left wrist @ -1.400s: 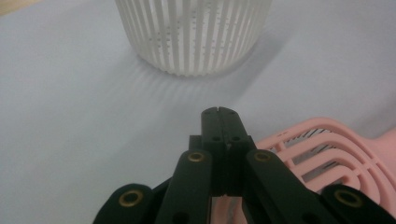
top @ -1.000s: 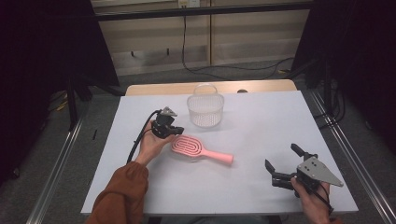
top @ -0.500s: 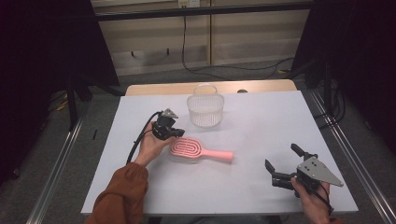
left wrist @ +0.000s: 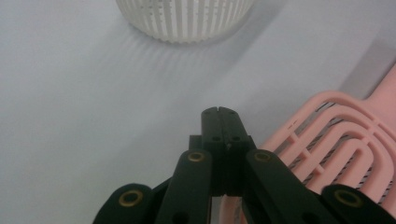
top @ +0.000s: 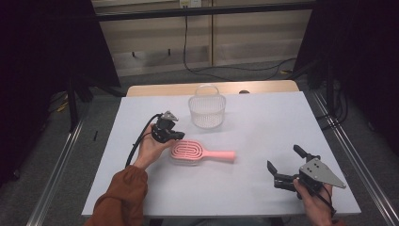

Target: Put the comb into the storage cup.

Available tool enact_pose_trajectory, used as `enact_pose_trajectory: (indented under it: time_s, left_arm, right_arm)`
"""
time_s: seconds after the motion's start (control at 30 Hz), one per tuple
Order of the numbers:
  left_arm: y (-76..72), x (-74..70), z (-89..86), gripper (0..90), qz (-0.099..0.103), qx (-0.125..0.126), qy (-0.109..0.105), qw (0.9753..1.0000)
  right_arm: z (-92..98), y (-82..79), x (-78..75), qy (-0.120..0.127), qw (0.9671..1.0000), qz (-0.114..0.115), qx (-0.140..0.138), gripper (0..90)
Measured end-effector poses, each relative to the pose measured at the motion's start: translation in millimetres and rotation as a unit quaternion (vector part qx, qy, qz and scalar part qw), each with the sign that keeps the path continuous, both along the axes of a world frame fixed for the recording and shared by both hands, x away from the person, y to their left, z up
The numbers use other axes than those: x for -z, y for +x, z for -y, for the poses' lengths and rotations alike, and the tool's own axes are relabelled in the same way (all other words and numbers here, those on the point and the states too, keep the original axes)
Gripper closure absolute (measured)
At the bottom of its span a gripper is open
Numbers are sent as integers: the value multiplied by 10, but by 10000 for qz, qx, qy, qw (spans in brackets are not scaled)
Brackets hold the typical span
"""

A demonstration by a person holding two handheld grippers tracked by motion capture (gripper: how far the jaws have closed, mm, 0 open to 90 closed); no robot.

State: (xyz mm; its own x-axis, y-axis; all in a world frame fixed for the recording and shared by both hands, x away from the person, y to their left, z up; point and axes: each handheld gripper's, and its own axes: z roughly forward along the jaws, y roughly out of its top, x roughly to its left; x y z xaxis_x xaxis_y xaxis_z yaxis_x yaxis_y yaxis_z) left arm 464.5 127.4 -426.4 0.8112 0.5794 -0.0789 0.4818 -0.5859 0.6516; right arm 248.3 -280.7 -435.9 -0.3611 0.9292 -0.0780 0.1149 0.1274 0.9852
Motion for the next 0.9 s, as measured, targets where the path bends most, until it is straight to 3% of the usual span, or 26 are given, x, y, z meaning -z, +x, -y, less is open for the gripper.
enact_pose_trajectory:
  time_s: [0.73,0.9]
  left_arm:
    - [-108,-6,-100,900,-57,1,69,10000]
    - [-120,-14,-68,900,-22,135,153,9998]
  right_arm:
    - [8,6,1,-10,10000,18,29,0]
    - [19,15,0,-13,10000,7,80,0]
